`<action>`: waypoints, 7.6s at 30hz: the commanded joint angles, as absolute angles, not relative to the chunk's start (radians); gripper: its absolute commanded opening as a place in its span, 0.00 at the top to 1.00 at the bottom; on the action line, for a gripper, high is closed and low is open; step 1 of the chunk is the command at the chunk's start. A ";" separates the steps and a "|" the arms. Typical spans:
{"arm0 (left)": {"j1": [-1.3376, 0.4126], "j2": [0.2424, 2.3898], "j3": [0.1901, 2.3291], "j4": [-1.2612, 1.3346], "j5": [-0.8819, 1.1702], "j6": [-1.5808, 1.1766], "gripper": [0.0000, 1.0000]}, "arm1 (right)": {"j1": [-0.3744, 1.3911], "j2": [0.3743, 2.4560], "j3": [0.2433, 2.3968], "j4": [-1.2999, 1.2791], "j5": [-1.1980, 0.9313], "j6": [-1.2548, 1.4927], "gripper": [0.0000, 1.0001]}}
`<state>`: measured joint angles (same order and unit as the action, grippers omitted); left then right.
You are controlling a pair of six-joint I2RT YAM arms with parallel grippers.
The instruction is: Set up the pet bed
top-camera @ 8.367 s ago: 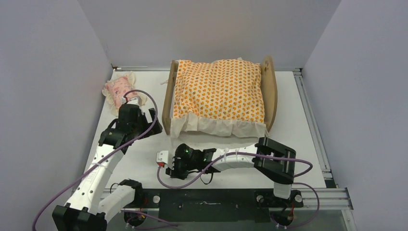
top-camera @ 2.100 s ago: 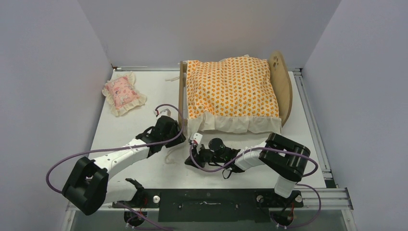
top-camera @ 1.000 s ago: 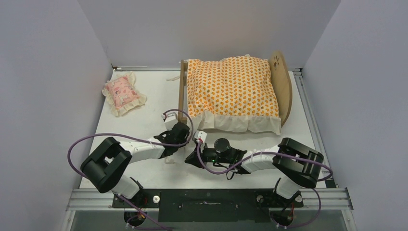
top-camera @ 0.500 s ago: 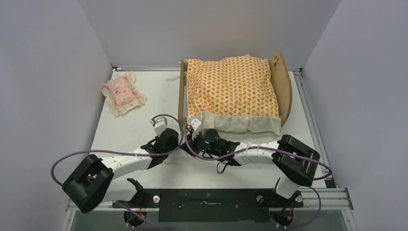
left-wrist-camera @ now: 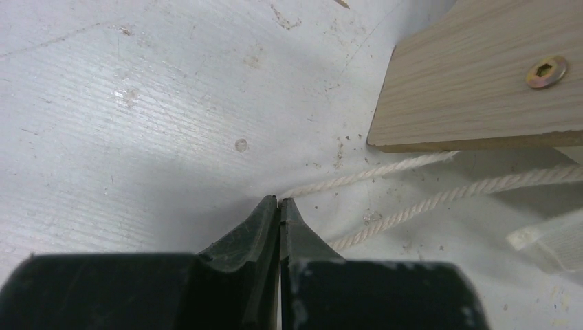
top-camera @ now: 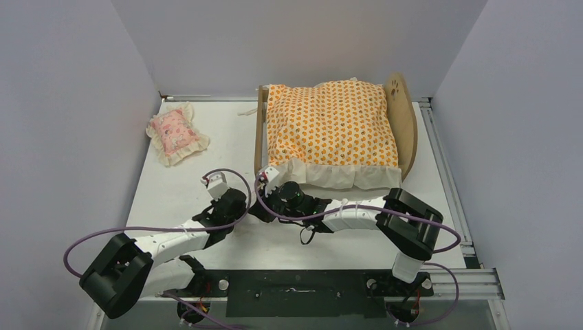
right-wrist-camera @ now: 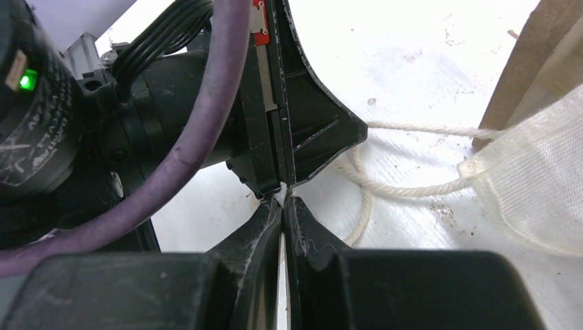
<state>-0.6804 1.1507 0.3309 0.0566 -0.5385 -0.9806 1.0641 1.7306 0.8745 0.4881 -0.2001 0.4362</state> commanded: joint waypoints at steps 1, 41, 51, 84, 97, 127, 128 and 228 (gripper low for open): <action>-0.708 1.100 0.342 0.095 -0.348 -1.005 1.00 | 0.979 1.748 0.845 0.590 -0.016 0.380 0.95; -0.627 1.055 0.305 0.154 -0.201 -0.996 1.00 | 0.989 1.920 0.906 0.633 -0.064 0.311 0.93; -0.627 1.068 0.277 0.236 -0.125 -0.977 1.00 | 0.989 1.919 0.940 0.654 -0.138 0.285 0.83; -0.621 1.060 0.265 0.228 -0.128 -1.045 1.00 | 0.992 1.797 0.903 0.481 -0.057 0.290 0.95; -0.618 0.987 0.224 0.263 -0.054 -1.055 1.00 | 0.976 1.957 0.933 0.661 -0.157 0.332 0.95; -0.611 1.042 0.236 0.279 0.000 -1.012 1.00 | 0.847 2.016 0.734 1.084 -0.358 0.806 0.81; -0.611 1.045 0.238 0.282 0.012 -1.012 1.00 | 0.848 2.013 0.737 1.068 -0.348 0.808 0.88; -0.475 0.791 0.301 0.071 0.082 -0.818 0.69 | 0.845 1.887 0.755 0.869 -0.324 1.211 0.95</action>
